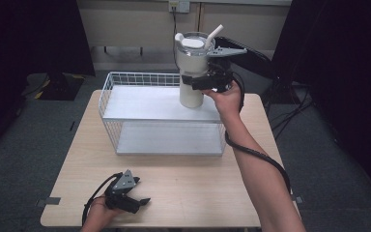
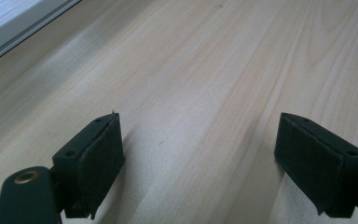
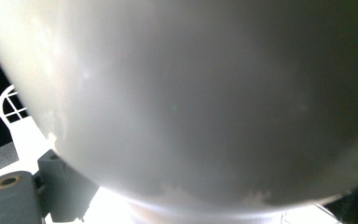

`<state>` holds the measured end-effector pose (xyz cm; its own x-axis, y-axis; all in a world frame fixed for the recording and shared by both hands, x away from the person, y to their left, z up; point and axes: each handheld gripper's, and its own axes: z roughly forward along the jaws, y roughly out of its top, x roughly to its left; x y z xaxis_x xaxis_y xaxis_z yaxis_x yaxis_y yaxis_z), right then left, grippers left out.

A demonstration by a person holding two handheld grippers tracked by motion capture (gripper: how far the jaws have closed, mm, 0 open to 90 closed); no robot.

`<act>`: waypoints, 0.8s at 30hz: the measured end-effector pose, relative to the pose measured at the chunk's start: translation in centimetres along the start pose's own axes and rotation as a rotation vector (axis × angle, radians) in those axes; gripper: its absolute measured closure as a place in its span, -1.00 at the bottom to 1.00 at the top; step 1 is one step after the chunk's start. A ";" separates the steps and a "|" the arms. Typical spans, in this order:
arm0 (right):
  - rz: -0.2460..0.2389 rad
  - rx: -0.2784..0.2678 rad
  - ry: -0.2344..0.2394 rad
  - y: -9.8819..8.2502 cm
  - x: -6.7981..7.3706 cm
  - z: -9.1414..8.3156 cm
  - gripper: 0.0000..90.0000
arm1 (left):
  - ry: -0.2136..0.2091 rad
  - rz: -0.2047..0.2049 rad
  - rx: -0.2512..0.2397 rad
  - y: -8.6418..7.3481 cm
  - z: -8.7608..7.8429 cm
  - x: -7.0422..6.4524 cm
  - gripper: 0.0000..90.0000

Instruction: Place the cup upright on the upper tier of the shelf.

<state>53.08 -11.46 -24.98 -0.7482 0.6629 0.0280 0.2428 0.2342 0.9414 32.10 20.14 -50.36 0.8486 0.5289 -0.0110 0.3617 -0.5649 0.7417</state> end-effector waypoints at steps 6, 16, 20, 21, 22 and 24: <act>-0.005 0.002 -0.002 -0.1 0.1 -0.1 -0.80 | 0.001 -0.001 -0.001 0.0 0.0 0.0 -0.67; -0.003 -0.007 -0.001 -0.3 0.1 -0.1 -0.81 | 0.003 0.001 0.000 0.0 0.0 0.0 -0.66; -0.004 -0.003 0.000 -0.3 0.1 -0.1 -0.81 | 0.003 0.002 0.000 0.0 0.0 0.0 -0.66; -0.002 -0.004 0.003 -0.4 0.1 -0.1 -0.82 | 0.003 0.002 0.000 0.0 0.0 0.0 -0.66; -0.002 -0.003 0.005 -0.4 0.1 -0.2 -0.82 | 0.003 0.001 0.000 0.0 0.0 0.0 -0.66; -0.002 -0.003 0.002 -0.4 0.1 -0.2 -0.82 | 0.002 0.001 0.000 0.0 0.0 0.0 -0.66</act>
<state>52.80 -11.61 -25.29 -0.7501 0.6608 0.0265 0.2391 0.2336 0.9425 32.08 20.13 -50.36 0.8480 0.5300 -0.0090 0.3612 -0.5654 0.7415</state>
